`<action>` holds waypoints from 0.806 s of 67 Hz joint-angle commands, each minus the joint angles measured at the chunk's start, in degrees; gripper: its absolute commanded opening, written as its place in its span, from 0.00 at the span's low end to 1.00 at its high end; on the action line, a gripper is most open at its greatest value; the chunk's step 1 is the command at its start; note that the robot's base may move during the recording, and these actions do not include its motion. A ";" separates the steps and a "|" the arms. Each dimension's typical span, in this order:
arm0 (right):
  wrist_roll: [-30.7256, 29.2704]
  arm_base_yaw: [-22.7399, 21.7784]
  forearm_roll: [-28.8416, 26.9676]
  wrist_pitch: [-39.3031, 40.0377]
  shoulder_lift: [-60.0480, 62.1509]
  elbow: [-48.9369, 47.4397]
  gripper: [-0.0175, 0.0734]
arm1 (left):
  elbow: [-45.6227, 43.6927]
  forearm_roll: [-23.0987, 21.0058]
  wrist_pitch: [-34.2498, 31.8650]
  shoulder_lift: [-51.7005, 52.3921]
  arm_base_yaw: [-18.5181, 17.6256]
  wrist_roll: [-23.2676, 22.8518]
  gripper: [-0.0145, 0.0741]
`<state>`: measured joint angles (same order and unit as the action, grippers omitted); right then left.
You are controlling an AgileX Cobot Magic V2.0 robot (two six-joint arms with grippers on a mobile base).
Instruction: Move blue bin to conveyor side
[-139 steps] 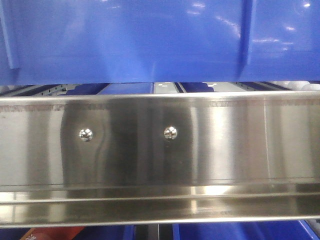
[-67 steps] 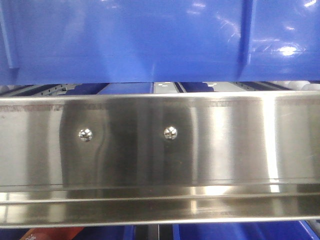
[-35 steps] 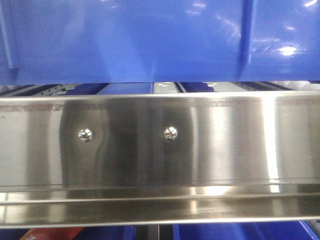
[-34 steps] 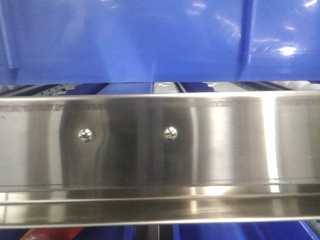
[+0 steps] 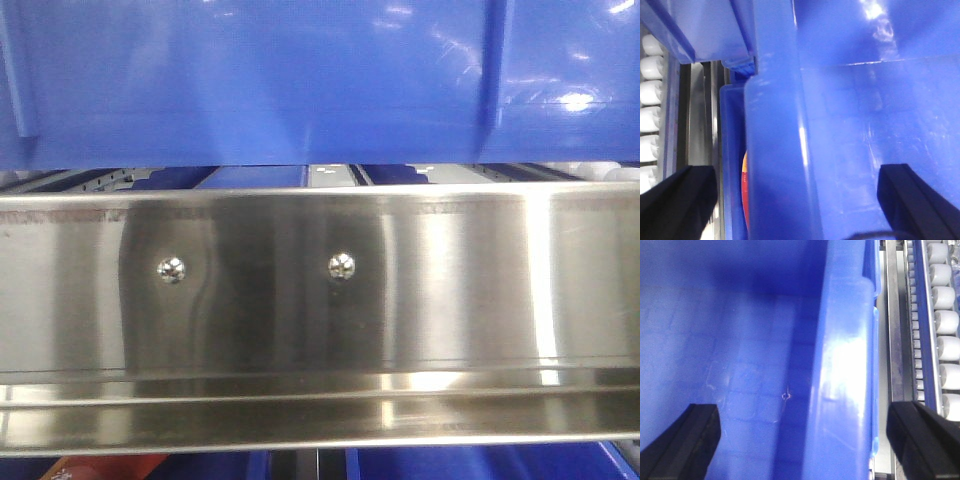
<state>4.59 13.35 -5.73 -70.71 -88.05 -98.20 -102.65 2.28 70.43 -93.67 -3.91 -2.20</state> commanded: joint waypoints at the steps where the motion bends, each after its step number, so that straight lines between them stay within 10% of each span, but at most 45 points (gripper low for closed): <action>1: 0.34 0.02 0.67 0.75 0.10 -0.51 0.81 | -0.29 -0.51 -0.46 0.43 0.24 0.13 0.78; 54: 0.34 0.02 0.67 0.75 -1.21 -0.51 0.81 | -0.29 0.92 -0.46 0.54 0.24 0.25 0.78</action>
<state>4.71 13.35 -5.73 -70.71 -89.45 -98.20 -102.65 3.14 70.43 -93.67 -3.91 -2.16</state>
